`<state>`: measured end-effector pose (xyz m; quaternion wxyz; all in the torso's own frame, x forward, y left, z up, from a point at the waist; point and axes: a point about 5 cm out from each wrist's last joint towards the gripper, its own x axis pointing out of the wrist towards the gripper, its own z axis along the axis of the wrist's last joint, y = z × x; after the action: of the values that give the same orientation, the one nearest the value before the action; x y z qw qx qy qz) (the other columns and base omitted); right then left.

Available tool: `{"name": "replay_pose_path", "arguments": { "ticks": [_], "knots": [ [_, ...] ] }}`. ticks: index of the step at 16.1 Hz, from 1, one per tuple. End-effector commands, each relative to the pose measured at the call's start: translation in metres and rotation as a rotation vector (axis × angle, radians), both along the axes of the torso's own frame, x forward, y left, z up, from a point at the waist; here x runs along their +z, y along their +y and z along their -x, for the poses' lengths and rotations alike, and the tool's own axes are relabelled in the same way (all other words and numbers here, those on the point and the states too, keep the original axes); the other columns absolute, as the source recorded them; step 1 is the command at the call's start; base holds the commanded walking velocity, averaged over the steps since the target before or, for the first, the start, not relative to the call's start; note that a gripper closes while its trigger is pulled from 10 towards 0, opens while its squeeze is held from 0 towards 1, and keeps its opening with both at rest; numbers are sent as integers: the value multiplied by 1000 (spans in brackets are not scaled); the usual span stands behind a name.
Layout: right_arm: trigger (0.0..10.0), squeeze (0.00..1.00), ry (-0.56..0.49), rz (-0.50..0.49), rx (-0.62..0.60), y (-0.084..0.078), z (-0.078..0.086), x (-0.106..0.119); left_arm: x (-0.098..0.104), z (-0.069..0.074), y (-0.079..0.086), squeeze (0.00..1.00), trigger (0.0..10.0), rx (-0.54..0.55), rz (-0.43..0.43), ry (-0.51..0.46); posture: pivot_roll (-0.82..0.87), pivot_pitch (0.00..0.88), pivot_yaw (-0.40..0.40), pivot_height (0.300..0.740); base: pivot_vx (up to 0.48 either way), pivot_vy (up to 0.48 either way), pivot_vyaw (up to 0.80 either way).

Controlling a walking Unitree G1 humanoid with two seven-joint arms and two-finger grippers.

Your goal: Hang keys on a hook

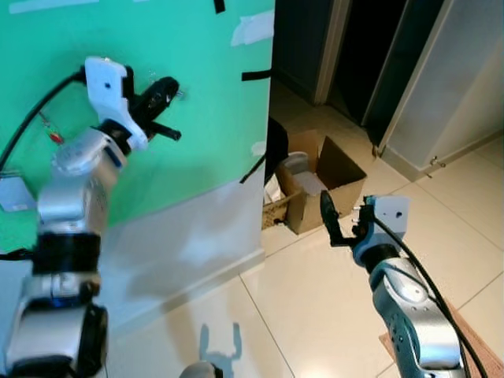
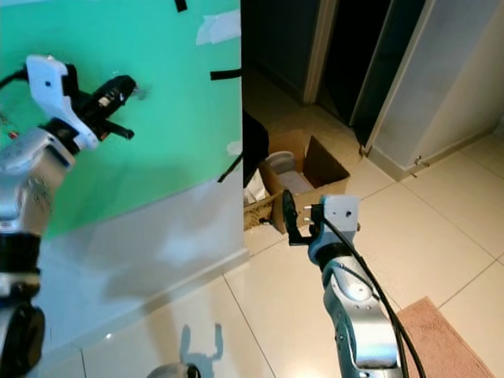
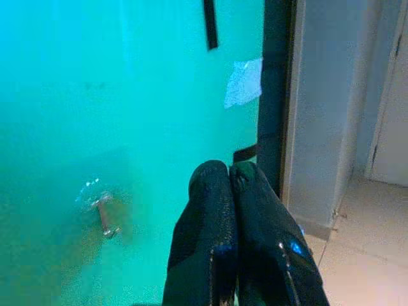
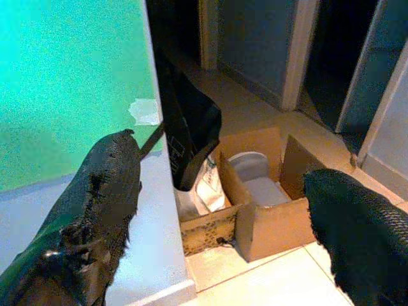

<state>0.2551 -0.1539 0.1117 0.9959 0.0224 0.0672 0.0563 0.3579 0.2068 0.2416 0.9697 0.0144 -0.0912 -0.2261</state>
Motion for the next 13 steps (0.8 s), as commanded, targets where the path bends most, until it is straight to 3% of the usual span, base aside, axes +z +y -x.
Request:
{"name": "replay_pose_path", "arguments": {
  "ticks": [1,3,5,6,13],
  "knots": [
    [10000,0,-31,0,5,3,-3,6,0,-5,6,0,10000,-30,-32,35,-49,0,31,740,0,0,0],
    [10000,0,-33,6,17,6,-4,7,-1,-10,11,0,10000,-49,-84,56,-48,0,32,740,0,0,0],
    [10000,0,-29,82,80,13,-5,9,1,-14,21,0,10000,-64,-102,88,-36,0,43,740,0,0,0],
    [10000,0,-38,151,130,18,-6,13,1,-17,27,0,10000,-62,-102,97,-36,0,44,740,0,0,0],
    [10000,0,-121,216,228,30,-9,37,13,-31,43,0,10000,21,-79,80,-37,0,46,740,0,0,0]
  ]
}}
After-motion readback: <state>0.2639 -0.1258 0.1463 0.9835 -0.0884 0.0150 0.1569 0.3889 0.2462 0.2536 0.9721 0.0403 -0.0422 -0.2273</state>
